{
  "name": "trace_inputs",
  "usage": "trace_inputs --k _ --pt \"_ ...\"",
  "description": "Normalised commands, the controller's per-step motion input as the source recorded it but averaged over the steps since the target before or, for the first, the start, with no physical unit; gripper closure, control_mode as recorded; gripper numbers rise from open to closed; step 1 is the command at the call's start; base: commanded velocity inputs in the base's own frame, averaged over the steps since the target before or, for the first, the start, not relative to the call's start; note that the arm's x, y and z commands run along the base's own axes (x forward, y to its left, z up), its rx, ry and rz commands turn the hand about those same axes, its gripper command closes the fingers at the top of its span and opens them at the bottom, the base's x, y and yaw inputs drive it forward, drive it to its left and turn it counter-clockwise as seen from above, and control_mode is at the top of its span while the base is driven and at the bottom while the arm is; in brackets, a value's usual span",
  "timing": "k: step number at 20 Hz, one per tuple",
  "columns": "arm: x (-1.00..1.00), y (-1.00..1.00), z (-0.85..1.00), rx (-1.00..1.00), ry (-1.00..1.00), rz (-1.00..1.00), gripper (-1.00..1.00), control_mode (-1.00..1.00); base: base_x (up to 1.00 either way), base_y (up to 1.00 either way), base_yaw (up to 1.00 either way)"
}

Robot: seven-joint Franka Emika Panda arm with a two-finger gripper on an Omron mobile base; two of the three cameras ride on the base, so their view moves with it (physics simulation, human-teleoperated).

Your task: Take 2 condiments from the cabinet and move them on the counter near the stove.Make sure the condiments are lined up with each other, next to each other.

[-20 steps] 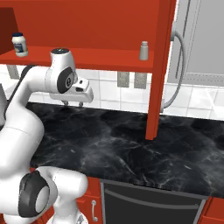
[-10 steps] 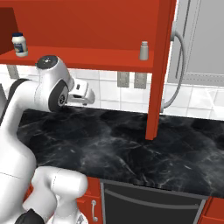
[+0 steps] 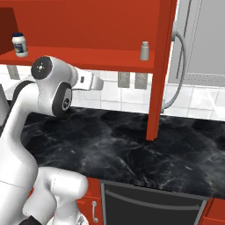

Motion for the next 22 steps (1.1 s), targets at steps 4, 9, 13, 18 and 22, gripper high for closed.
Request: trace_inputs --k 4,9,13,18,22 --pt "0.10 -0.50 0.88 0.00 -0.22 -0.10 -1.00 -1.00 0.00 0.00 0.00" --pt "0.00 -0.43 0.67 0.00 -0.18 -0.09 -1.00 -1.00 0.00 0.00 0.00" --pt "0.02 -0.03 0.01 0.00 -0.02 -0.01 -1.00 -1.00 0.00 0.00 0.00" --pt "0.03 0.00 -0.01 0.00 -0.03 0.00 -1.00 -1.00 0.00 0.00 0.00" --pt "0.01 0.00 0.00 0.00 -0.05 0.00 -1.00 -1.00 0.00 0.00 0.00"
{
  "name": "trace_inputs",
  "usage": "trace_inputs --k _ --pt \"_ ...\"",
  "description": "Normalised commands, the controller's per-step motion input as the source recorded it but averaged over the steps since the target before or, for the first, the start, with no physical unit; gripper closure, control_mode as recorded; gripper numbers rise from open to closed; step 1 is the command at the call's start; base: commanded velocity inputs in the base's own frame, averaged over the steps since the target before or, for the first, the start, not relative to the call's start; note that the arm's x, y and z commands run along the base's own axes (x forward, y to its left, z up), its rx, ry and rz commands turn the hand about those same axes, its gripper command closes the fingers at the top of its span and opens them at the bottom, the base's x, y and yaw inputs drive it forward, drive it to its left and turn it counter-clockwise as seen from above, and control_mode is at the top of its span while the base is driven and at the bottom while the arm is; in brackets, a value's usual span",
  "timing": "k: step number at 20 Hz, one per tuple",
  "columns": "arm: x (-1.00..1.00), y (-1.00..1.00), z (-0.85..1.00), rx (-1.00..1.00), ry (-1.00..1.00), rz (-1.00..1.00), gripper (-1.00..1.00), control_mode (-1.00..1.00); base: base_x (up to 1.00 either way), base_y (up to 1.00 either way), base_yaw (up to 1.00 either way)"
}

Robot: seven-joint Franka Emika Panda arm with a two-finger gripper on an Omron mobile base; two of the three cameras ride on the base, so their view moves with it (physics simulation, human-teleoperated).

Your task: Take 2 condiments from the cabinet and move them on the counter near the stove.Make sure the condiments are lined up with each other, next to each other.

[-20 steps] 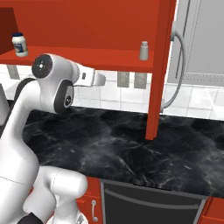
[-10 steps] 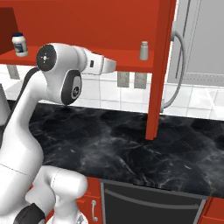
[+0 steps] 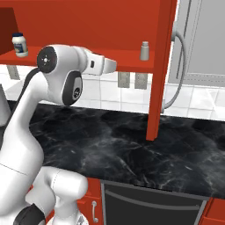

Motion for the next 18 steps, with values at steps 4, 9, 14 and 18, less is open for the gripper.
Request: trace_inputs --k 4,9,14,18 --pt "0.07 0.00 0.00 0.00 0.00 0.00 -1.00 -1.00 0.00 0.00 0.00" --pt "0.13 -0.03 0.00 0.00 0.00 0.00 -1.00 -1.00 0.00 0.00 0.00" --pt "0.39 -0.03 0.00 0.00 0.07 0.00 -1.00 -1.00 0.00 0.00 0.00" --pt "0.39 -0.09 0.00 0.00 0.06 0.00 -1.00 -1.00 0.00 0.00 0.00"
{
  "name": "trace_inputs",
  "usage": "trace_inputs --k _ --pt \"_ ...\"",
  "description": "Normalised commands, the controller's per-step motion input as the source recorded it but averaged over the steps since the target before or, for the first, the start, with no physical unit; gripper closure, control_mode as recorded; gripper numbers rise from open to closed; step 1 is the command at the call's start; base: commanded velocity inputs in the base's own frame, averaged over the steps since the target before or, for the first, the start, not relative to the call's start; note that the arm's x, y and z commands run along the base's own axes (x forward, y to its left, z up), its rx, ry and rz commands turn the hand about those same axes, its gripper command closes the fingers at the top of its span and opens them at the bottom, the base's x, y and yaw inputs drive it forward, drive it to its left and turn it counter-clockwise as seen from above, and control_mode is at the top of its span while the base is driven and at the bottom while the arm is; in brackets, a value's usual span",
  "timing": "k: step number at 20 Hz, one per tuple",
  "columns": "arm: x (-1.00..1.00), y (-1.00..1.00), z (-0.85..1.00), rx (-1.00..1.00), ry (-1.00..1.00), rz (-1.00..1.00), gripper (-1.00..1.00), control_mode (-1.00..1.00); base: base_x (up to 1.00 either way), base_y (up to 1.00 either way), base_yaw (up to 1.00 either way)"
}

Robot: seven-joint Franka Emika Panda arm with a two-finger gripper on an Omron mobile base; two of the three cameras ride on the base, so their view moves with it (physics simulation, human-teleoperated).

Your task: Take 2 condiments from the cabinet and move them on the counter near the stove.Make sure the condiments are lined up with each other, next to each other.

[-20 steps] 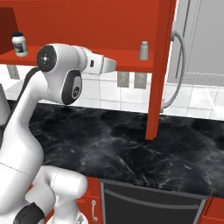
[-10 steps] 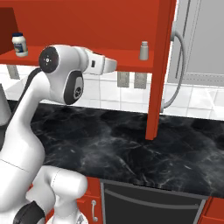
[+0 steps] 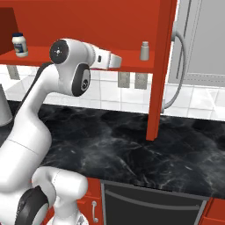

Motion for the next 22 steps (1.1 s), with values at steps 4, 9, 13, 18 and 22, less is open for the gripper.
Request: trace_inputs --k 4,9,13,18,22 --pt "0.35 -0.23 0.03 0.01 0.03 0.00 -1.00 -1.00 0.00 0.00 0.00" --pt "0.33 -0.38 0.02 0.02 0.00 0.00 -1.00 -1.00 0.00 0.00 0.00" --pt "0.34 -0.35 0.00 0.00 0.00 -0.01 -1.00 -1.00 0.00 0.00 0.00" --pt "0.44 -0.25 0.00 0.00 0.00 -0.03 -1.00 -1.00 0.00 0.00 0.00" --pt "0.57 -0.13 0.00 0.00 0.01 -0.03 -1.00 -1.00 0.00 0.00 0.00"
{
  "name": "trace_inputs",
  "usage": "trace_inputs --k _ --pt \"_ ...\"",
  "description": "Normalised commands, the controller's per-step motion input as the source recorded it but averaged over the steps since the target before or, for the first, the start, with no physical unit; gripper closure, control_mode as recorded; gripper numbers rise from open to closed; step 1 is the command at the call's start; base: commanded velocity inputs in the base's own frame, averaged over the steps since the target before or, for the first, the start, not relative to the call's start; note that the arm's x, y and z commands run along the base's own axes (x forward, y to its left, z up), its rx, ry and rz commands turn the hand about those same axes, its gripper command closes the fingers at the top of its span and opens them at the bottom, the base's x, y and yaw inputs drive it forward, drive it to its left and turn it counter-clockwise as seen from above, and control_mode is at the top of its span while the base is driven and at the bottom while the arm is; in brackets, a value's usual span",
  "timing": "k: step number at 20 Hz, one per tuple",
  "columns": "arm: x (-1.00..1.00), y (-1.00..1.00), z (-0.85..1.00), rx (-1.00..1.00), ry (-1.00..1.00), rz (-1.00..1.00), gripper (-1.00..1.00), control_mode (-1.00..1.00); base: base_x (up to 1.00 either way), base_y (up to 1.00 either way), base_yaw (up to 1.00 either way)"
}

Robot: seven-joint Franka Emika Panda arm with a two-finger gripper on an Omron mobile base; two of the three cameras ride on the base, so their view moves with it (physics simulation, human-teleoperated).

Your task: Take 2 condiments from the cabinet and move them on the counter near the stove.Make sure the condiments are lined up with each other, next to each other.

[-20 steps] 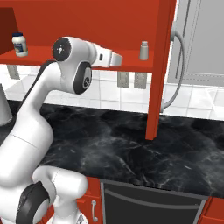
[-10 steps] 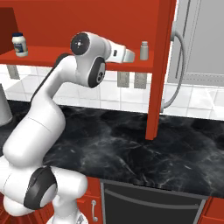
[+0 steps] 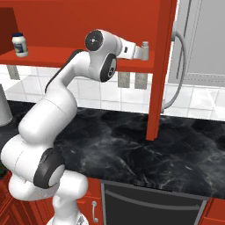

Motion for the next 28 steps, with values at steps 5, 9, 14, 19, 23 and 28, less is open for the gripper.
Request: trace_inputs --k 5,9,14,19,23,28 --pt "0.62 -0.01 0.00 0.00 0.10 -0.04 -1.00 -1.00 0.00 0.00 0.00" --pt "0.61 -0.07 0.00 0.00 0.10 -0.03 -1.00 -1.00 0.00 0.00 0.00" --pt "0.54 -0.16 0.00 0.00 0.05 -0.03 -1.00 -1.00 0.00 0.00 0.00" --pt "0.42 -0.22 0.00 0.00 0.04 -0.03 -1.00 -1.00 0.00 0.00 0.00" --pt "0.36 -0.25 0.00 0.00 0.04 -0.03 -1.00 -1.00 0.00 0.00 0.00" --pt "0.24 -0.21 -0.01 0.00 0.04 -0.04 -1.00 -1.00 0.00 0.00 0.00"
